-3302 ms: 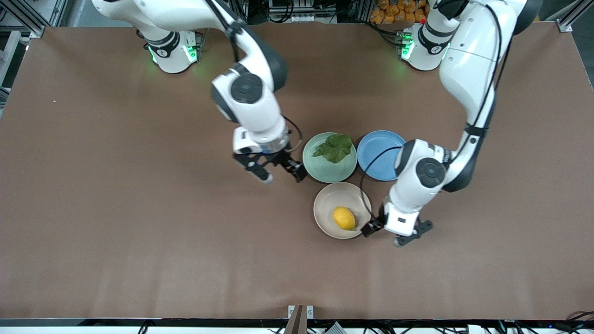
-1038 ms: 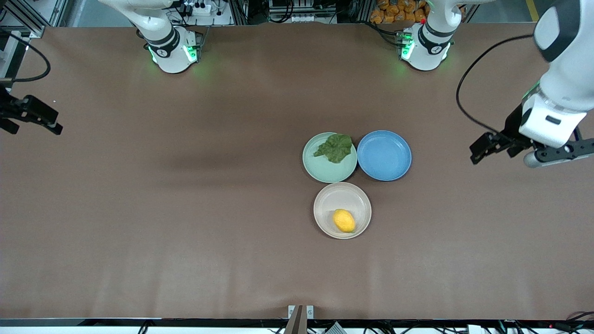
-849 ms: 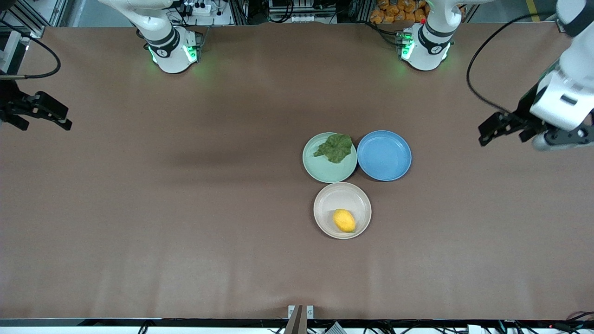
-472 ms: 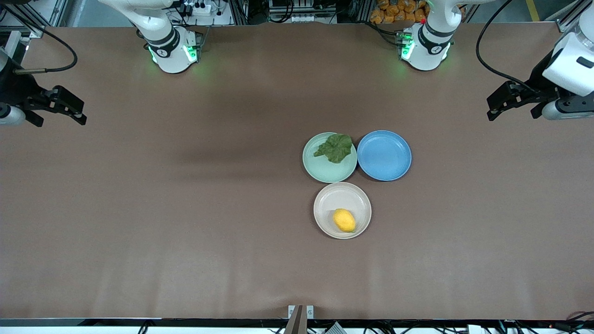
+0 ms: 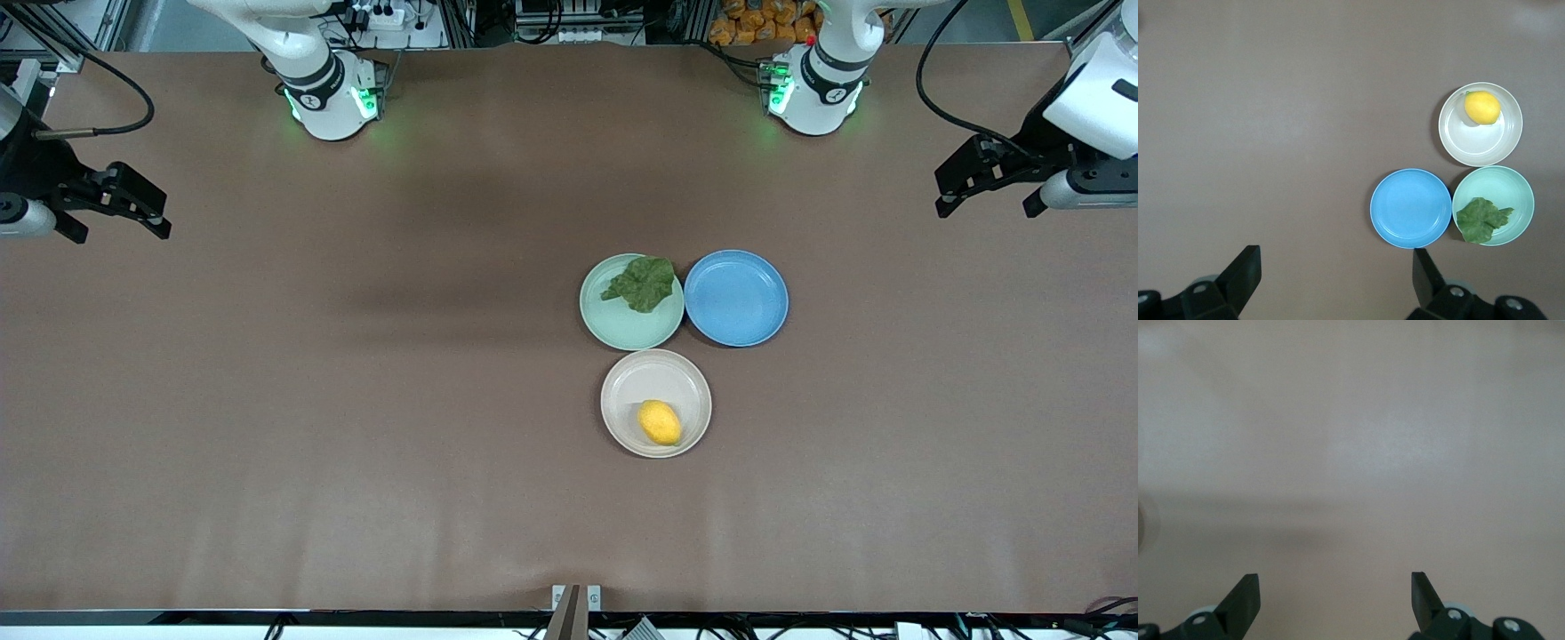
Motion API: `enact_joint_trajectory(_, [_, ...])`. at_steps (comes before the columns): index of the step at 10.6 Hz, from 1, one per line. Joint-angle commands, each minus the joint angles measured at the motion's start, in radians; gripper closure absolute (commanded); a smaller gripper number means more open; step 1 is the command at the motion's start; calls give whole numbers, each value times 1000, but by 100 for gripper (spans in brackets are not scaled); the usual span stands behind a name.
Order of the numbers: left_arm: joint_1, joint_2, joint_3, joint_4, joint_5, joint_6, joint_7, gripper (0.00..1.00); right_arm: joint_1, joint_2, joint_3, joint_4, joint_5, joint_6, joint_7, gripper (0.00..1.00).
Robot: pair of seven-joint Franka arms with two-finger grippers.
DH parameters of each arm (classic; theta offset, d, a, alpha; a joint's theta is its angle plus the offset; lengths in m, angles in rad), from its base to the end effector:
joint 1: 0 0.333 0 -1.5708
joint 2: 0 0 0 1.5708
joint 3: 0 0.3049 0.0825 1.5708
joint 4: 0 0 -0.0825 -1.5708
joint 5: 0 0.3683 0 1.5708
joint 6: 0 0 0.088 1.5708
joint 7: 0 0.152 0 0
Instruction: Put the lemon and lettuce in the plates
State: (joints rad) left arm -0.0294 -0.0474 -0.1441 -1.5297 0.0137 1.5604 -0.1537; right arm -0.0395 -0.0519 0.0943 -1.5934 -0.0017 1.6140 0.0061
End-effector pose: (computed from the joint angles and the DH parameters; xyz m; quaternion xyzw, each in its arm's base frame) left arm 0.5194 -0.0907 0.6113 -0.9991 0.0096 -0.0399 0.0038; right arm 0.5303 0.0300 0.5897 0.9990 0.0244 0.0362 0.0022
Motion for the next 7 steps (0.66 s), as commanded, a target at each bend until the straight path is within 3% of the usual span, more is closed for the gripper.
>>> enact_joint_trajectory(1, [2, 11, -9, 42, -18, -23, 26, 0, 27, -26, -34, -34, -4, 15, -5, 0])
enact_joint_trajectory(7, [6, 12, -14, 40, -15, -23, 26, 0, -5, -23, -7, -60, -4, 47, -5, 0])
